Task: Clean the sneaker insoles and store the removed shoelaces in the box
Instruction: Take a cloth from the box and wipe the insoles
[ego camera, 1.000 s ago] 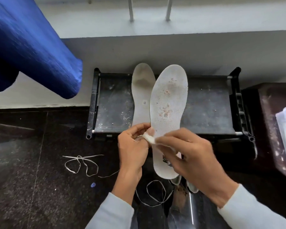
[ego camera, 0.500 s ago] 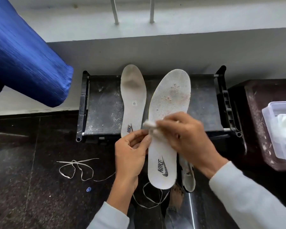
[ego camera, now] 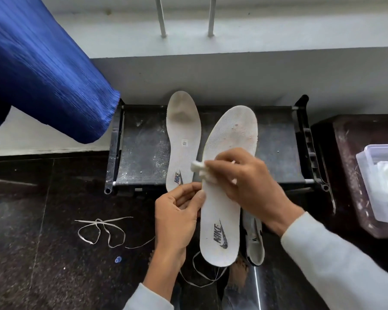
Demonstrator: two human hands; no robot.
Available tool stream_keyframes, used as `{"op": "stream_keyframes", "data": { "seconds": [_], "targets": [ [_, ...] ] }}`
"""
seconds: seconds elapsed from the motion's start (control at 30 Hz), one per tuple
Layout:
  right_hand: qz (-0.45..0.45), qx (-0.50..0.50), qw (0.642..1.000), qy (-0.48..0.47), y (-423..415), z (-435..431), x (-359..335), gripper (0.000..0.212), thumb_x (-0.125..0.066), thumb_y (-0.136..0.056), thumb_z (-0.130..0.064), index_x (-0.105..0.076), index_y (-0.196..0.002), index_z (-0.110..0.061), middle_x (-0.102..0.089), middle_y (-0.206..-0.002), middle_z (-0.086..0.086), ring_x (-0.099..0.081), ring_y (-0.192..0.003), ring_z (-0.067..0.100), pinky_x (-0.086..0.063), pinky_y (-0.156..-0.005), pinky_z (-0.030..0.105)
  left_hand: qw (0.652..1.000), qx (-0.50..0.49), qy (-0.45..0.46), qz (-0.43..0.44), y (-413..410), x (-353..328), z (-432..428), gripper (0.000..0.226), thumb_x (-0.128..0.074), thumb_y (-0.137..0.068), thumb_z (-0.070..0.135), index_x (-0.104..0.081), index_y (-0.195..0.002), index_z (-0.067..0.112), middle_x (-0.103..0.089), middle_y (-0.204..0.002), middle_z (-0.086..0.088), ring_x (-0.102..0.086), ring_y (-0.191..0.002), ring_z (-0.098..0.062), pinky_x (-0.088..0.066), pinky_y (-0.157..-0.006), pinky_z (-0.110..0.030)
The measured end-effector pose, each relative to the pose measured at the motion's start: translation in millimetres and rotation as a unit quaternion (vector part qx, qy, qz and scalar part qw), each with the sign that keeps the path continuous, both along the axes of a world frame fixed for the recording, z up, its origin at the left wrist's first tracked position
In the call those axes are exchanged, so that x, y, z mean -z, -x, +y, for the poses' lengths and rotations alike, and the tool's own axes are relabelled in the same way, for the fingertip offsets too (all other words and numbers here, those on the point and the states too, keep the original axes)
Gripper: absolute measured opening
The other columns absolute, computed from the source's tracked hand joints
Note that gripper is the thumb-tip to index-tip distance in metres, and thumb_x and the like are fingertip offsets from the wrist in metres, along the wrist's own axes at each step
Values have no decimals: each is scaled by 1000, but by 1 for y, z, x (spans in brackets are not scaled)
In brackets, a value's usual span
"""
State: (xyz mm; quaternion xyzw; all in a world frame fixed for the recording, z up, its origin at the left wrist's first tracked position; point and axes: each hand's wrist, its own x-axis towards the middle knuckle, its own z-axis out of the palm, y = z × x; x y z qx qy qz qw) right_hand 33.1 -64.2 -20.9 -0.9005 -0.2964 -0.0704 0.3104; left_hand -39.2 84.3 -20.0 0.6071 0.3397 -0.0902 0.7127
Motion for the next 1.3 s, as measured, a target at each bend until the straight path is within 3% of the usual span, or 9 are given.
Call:
{"op": "stream_keyframes", "data": {
  "seconds": [0.17, 0.3, 0.4, 0.53, 0.67, 0.77, 1.03, 1.17, 1.3],
  "targets": [
    [-6, 209, 978, 12, -75, -43, 15, 30, -66, -85, -33, -77, -82, -5, -64, -73, 10, -62, -69, 28, -54, -64, 38, 1000, -4, 3, 9, 5, 1, 3, 18, -73, -85, -3, -76, -90, 15, -80, -86, -9, -75, -76, -11, -62, -69, -20],
    [-50, 287, 955, -53, -68, -46, -16, 16, -70, -90, -19, -78, -99, -8, -69, -86, 8, -58, -75, 13, -45, -74, 12, 1000, -11, 0, 12, 7, 3, 4, 18, -74, -85, -2, -76, -92, 13, -80, -90, -13, -75, -80, -16, -63, -74, -26],
    [-101, 144, 983, -49, -26, -18, -26, 10, -70, -92, -11, -76, -99, -7, -69, -90, 9, -61, -76, 19, -48, -74, 20, 1000, -12, -2, 16, 7, 3, 3, 17, -75, -85, -1, -77, -92, 15, -80, -91, -13, -75, -85, -21, -63, -83, -36],
    [-47, -17, 995, 90, -17, -22, 5, 24, -76, -81, 2, -74, -103, -7, -64, -95, 11, -60, -76, 26, -52, -61, 32, 1000, -4, -11, 8, 7, 1, 3, 18, -75, -84, -1, -77, -91, 16, -80, -90, -11, -76, -87, -22, -61, -89, -41],
    [-66, 224, 965, 116, -73, -62, 17, 14, -67, -91, -16, -72, -83, -6, -62, -84, 13, -61, -77, 32, -49, -67, 32, 1000, -10, -5, 10, 7, 1, 6, 19, -74, -84, -3, -77, -91, 15, -80, -92, -13, -76, -89, -25, -61, -91, -44],
    [-61, 324, 944, 22, -74, -74, -4, 21, -61, -95, -23, -75, -101, -8, -67, -96, 15, -60, -86, 23, -39, -79, 10, 1000, -11, -4, 11, 6, 2, 7, 19, -74, -85, -2, -77, -92, 15, -80, -91, -11, -77, -89, -24, -62, -90, -42],
    [-45, -17, 998, 46, -24, -26, 3, 19, -59, -96, -12, -73, -109, -8, -63, -101, 11, -60, -73, 21, -52, -61, 30, 1000, -5, -4, 9, 4, 2, 3, 20, -75, -84, -1, -77, -89, 18, -81, -89, -8, -77, -88, -21, -63, -83, -34],
    [-25, 194, 977, 85, -63, -48, 21, 22, -59, -93, -26, -70, -94, -7, -60, -96, 13, -59, -75, 30, -52, -65, 36, 1000, -3, -10, 10, 6, 4, 0, 18, -75, -84, -2, -78, -91, 15, -81, -89, -10, -77, -88, -23, -62, -85, -38],
    [-14, 373, 927, -14, -71, -69, 7, 21, -57, -97, -29, -72, -105, -16, -63, -103, 11, -53, -85, 10, -33, -74, 8, 1000, -9, -7, 12, 8, 5, -1, 21, -75, -84, -2, -77, -88, 18, -81, -87, -8, -76, -81, -15, -63, -78, -30]
  ]
}}
